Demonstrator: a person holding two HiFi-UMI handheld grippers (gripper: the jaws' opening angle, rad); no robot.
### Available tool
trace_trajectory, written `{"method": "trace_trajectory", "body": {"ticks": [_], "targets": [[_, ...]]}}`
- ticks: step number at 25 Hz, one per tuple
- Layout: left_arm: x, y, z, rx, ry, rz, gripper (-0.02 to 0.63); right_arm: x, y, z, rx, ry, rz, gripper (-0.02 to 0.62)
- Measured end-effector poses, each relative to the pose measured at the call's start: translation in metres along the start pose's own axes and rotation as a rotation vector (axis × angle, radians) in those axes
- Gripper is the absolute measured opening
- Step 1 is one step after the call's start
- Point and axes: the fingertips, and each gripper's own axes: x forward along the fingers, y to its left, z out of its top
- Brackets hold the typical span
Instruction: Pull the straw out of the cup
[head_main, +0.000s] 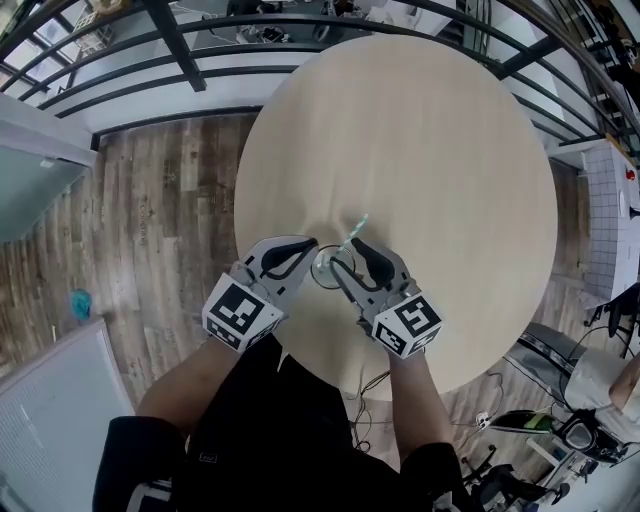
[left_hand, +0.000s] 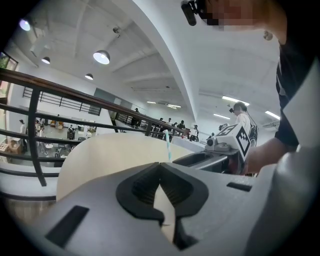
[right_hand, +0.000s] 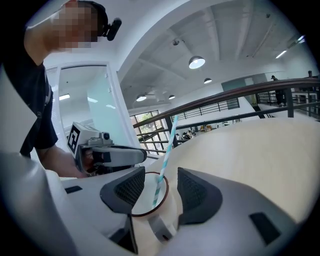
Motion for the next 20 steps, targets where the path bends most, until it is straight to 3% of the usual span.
{"method": "trace_trajectory", "body": {"ticks": [12,20], "targets": [[0.005,0.018,-0.010,-0.017,0.008,0.032,0.008,0.022,-0.003,0.004,-0.073,-0.009,0.044,0.192],[0.002,0.022,-0.013,-0.030,0.011,0.038,0.008,0.023,0.004,0.003,-0.098,-0.009,0.074,0.097]]}}
